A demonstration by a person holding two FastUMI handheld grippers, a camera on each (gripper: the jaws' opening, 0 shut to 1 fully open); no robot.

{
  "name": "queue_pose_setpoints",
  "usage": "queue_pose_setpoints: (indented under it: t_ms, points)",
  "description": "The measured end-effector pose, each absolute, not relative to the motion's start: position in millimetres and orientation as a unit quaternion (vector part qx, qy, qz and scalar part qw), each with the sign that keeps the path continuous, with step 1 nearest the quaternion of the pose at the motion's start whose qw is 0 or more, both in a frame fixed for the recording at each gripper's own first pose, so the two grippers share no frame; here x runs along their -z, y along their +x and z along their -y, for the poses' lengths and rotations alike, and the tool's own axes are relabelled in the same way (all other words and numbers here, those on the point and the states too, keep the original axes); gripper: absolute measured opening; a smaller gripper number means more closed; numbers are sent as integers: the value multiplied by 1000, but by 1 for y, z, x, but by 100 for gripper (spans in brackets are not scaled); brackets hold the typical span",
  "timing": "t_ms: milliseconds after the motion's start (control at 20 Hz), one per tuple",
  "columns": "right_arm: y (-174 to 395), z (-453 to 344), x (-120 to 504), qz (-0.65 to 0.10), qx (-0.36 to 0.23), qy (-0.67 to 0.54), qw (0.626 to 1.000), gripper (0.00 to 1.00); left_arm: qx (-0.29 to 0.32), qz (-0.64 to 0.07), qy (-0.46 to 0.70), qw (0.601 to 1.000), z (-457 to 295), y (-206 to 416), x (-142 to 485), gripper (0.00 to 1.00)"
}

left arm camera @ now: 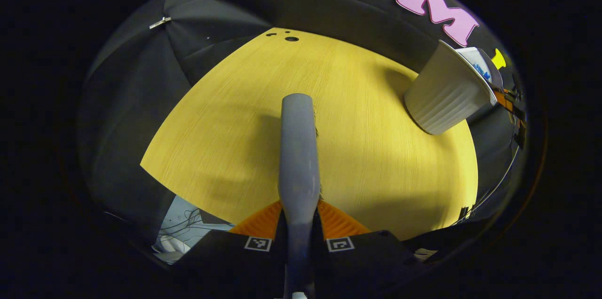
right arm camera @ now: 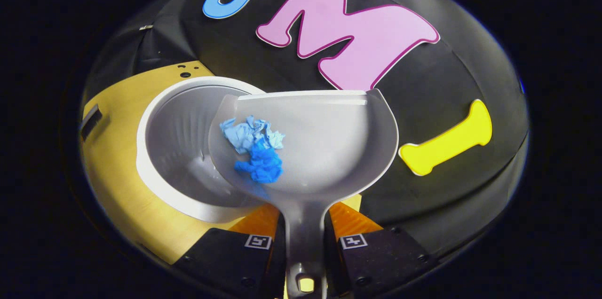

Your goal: Pick up the small broom and dustpan from the desktop, sweep the trash into the dustpan with the broom, and then empty the trash into the garbage bin.

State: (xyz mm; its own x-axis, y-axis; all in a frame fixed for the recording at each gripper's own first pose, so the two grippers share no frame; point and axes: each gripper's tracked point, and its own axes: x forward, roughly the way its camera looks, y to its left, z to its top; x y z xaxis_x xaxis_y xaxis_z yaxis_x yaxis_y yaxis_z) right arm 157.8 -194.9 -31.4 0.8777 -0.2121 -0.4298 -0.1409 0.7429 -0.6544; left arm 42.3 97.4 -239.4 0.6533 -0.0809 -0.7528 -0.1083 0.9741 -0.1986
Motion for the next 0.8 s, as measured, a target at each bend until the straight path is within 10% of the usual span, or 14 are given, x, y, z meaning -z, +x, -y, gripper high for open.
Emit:
queue_pose_setpoints:
  t_ms: [800]
  points:
    - [184, 194, 12, -70, 46, -647, 758, 37, -10, -424, -97, 900, -43, 46, 238, 28]
